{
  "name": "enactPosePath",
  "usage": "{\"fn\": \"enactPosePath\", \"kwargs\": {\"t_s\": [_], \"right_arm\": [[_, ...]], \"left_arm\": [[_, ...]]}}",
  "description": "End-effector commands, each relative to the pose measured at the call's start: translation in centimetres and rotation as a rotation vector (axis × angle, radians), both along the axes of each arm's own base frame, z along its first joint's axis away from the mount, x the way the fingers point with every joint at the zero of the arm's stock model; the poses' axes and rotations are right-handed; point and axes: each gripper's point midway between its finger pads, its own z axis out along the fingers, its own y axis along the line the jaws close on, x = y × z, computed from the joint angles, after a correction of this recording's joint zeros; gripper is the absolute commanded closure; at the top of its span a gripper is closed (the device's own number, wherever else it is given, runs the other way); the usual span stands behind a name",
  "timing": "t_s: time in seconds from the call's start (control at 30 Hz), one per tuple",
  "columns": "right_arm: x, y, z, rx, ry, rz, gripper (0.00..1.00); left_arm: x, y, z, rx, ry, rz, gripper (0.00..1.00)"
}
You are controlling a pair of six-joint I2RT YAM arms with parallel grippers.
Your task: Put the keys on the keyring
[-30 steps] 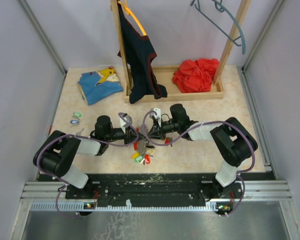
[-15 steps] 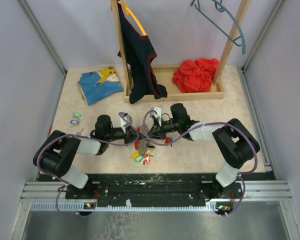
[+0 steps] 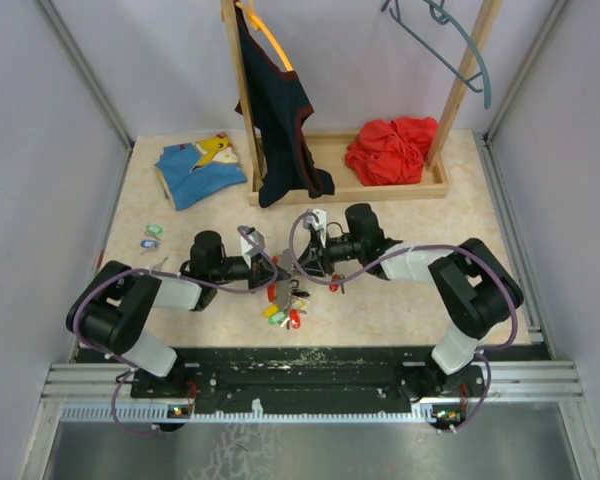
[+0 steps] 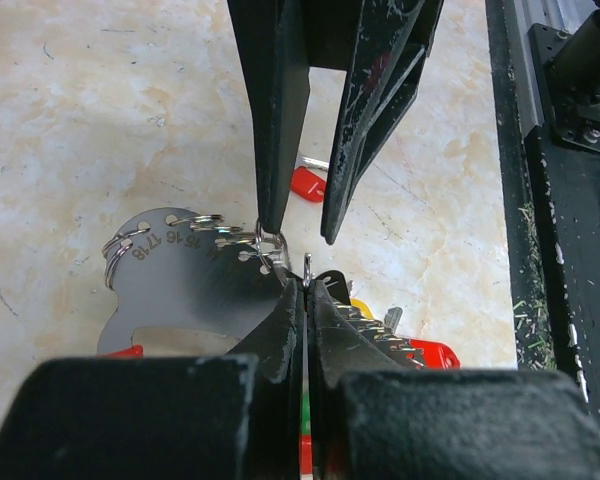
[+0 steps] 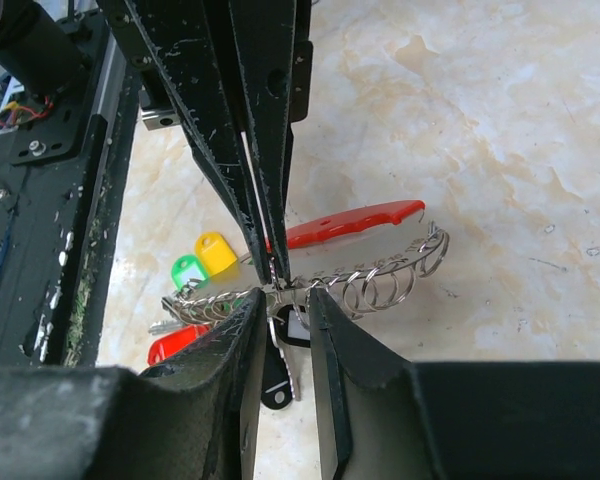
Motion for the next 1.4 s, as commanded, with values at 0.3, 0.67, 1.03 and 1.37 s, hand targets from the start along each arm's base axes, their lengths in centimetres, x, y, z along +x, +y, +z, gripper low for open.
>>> {"fn": "enactPosePath", "kwargs": {"t_s": [0.3,0.67,1.03,1.37], "right_arm": [[1.9,-1.9,2.5,-0.005,0.072,-0.252,0.64],[3.0,-9.5,-2.0,-0.369,0.227,-0.762,0.63],[3.2,-9.4,-4.8,-0.645,0.08,-0.726,0.6],[3.2,-9.1,-6.1,-0.722,0.079,-0.653,0.59]], "left_arm": [[-0.1,-0.2,1.1,-0.025,-0.056,-0.007,1.0],[0.9,0.0,0.8,-0.004,-0.043,0.05,1.0],[1.1,0.1,0.7,0.002,-0.041,0.058,1.0],[1.0,0.0,0.6,0.004,-0.041,0.052,1.0]]}}
